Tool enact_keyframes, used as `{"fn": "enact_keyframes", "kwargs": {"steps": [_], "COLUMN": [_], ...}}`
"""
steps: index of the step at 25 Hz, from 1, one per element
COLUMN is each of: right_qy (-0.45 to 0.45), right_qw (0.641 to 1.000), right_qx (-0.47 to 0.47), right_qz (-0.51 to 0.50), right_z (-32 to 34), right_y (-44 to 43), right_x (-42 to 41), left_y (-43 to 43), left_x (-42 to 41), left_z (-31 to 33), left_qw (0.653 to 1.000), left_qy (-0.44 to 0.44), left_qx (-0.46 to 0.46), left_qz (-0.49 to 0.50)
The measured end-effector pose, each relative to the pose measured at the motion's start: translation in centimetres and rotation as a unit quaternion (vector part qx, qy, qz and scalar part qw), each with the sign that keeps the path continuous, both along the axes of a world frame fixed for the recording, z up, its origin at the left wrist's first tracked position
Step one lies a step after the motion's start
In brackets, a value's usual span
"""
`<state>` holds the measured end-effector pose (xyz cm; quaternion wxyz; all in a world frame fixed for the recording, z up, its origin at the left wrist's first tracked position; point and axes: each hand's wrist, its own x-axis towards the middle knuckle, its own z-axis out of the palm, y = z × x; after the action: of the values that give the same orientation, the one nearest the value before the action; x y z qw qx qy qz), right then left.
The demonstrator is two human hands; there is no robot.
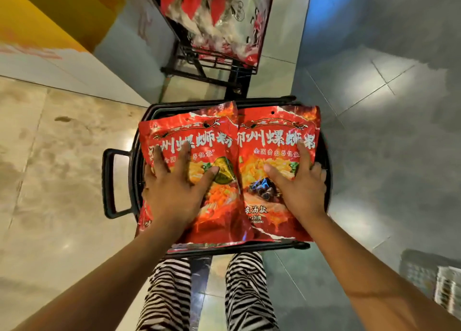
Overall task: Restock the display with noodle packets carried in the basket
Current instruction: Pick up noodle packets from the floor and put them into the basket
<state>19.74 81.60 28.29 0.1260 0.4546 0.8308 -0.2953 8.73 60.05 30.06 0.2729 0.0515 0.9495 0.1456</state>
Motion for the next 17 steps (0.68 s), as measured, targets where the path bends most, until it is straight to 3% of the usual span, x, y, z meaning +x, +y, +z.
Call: {"fn": "enact_keyframes", "kwargs": {"steps": [7, 12, 14, 17], "right_qy": [0.003, 0.009, 0.036, 0.115], "right_qw": [1.0, 0.999, 0.997, 0.993], "right_qx": [0.025, -0.034, -0.063, 0.007], "right_qz": [-0.005, 0.016, 0.022, -0.031], "right_z": [-1.8, -0.7, -0.2, -0.5], "right_y": [-0.7, 1.0, 2.9, 6.5], "right_x": [-0.7, -0.3, 0.8, 3.2], "left_y": [1.2, 0.3, -1.1, -4.4], "left_x": [0.5, -0.8, -1.7, -4.0], "left_z": [-1.9, -0.8, 0.0, 0.4], "left_qw": [1.0, 1.0, 0.998, 0.986], "left_qy": [0.02, -0.022, 0.008, 0.121], "left_qx": [-0.001, 0.011, 0.05, 0.116], "left_qz": [0.019, -0.016, -0.048, -0.011]}}
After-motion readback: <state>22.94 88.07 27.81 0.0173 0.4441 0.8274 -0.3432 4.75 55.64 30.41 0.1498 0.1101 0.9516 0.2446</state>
